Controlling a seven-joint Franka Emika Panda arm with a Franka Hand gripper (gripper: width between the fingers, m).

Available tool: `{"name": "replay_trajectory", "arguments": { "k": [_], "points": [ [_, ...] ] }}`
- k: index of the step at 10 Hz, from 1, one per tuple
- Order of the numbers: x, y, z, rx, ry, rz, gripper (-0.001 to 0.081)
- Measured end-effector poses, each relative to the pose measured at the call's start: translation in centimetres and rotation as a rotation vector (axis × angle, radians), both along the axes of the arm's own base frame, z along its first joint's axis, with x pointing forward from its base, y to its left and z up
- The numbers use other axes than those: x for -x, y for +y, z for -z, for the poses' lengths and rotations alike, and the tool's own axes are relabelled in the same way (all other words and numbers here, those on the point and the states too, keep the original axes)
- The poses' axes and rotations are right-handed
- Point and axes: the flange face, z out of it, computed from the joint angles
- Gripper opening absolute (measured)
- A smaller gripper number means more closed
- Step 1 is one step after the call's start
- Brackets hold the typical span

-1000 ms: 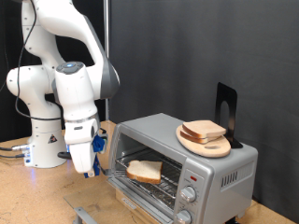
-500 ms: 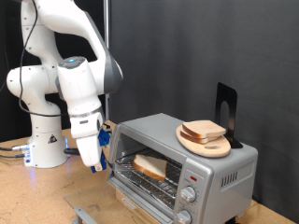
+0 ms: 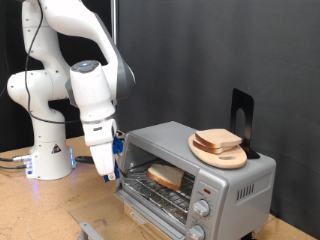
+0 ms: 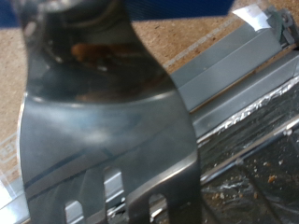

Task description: Make a piece of toast with the oven

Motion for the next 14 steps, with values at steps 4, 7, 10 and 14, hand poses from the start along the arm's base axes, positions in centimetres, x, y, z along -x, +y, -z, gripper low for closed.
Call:
{"name": "replay_trajectory", "arguments": {
  "k": [4, 7, 10, 14],
  "points": [
    [0.7, -2.5, -0.1, -0.018, 0.027, 0.042, 0.0363],
    [1.3, -6.0, -1.0, -0.032, 0.040, 0.087, 0.0363],
    [1.5, -8.2, -1.9, -0.067, 0.019, 0.123, 0.0363],
    [1.6, -8.6, -2.8, -0.160, 0.005, 0.123, 0.0363]
  ]
}}
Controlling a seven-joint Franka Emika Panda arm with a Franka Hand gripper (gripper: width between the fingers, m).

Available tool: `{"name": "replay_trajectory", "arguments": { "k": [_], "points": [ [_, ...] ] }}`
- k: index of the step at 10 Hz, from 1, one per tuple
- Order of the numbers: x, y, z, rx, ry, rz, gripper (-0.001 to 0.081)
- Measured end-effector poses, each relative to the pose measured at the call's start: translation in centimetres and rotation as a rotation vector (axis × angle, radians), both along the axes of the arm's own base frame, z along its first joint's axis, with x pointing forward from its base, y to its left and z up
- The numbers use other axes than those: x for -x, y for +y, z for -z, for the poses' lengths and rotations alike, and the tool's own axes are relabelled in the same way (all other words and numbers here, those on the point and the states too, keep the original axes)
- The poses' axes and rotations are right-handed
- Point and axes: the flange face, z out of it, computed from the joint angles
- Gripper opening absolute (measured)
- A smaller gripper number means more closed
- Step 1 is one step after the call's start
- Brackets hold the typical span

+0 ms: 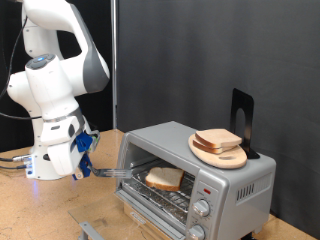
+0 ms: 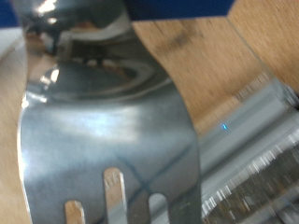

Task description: Make a piece of toast with the oven

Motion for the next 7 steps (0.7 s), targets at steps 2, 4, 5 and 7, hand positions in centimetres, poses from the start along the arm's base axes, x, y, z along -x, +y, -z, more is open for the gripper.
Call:
{"name": "replay_trajectory", "arguments": {
  "k": [2, 4, 5, 7],
  "points": [
    [-0.1, -0.5, -3.0, -0.154, -0.031, -0.001, 0.0363],
    [-0.3, -0.7, -6.4, -0.246, -0.061, 0.006, 0.0363],
    [-0.5, -0.6, -7.9, -0.261, -0.066, 0.020, 0.0363],
    [-0.4, -0.3, -8.6, -0.271, -0.060, 0.031, 0.0363]
  ]
}}
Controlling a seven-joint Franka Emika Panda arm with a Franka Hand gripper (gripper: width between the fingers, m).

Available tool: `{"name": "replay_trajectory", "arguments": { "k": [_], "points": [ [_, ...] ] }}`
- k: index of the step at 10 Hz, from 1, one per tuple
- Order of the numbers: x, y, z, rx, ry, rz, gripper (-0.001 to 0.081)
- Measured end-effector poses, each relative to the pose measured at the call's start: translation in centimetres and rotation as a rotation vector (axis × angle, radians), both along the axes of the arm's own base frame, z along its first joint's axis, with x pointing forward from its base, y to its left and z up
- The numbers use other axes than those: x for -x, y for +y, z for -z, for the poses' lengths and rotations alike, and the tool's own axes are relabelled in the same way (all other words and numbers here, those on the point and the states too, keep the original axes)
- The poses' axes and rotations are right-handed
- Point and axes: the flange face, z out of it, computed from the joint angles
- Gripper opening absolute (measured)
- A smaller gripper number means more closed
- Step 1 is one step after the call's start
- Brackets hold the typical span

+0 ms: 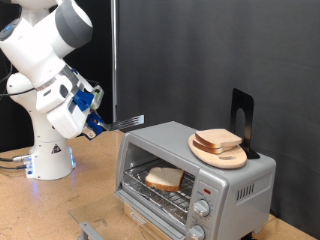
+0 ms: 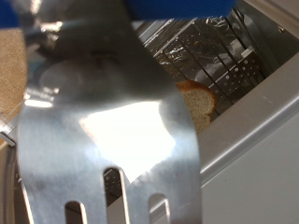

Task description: Make a piece of toast with the oven

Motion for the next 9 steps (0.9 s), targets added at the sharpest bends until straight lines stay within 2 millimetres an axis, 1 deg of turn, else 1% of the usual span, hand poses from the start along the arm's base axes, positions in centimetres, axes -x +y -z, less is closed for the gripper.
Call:
{"name": "replay_trajectory", "arguments": {
  "k": [1, 2, 3, 5, 9],
  "points": [
    [0.0, 0.2, 0.1, -0.013, -0.003, 0.002, 0.0363],
    [-0.2, 0.9, -0.1, -0.043, -0.017, 0.004, 0.0363],
    [-0.6, 2.3, -0.5, -0.080, -0.033, 0.003, 0.0363],
    [-1.1, 5.8, -1.8, -0.102, -0.078, -0.022, 0.0363],
    [-1.2, 12.9, -3.2, -0.047, -0.140, -0.053, 0.0363]
  ]
}}
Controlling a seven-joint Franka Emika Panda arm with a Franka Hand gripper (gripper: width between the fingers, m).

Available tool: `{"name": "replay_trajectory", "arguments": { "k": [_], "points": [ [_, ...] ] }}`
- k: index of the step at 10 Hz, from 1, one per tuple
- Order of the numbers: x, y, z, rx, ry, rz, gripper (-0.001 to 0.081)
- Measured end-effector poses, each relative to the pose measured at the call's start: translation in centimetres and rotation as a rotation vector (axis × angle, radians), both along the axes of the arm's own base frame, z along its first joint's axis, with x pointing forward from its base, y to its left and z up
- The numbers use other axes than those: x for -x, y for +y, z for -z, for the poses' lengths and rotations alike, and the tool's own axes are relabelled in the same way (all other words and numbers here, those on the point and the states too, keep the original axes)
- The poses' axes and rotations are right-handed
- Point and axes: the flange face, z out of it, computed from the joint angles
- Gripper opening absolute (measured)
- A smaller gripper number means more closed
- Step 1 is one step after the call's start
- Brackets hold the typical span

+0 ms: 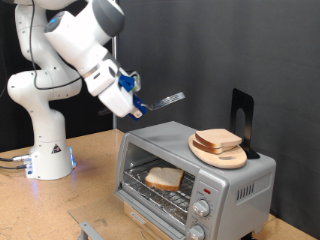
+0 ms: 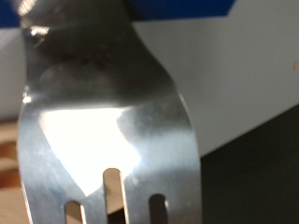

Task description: Make a piece of toast with the oven

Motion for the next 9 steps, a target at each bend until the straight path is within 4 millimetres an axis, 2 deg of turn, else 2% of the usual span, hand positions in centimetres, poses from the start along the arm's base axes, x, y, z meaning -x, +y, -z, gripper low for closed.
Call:
{"name": "replay_trajectory", "arguments": {
  "k": [5, 7, 9],
  "points": [
    [1.0, 9.0, -0.3, 0.053, 0.002, -0.010, 0.0363],
    [1.4, 11.2, 1.1, 0.088, 0.014, -0.007, 0.0363],
    [1.6, 12.1, 3.3, 0.127, 0.028, -0.001, 0.0363]
  ]
}}
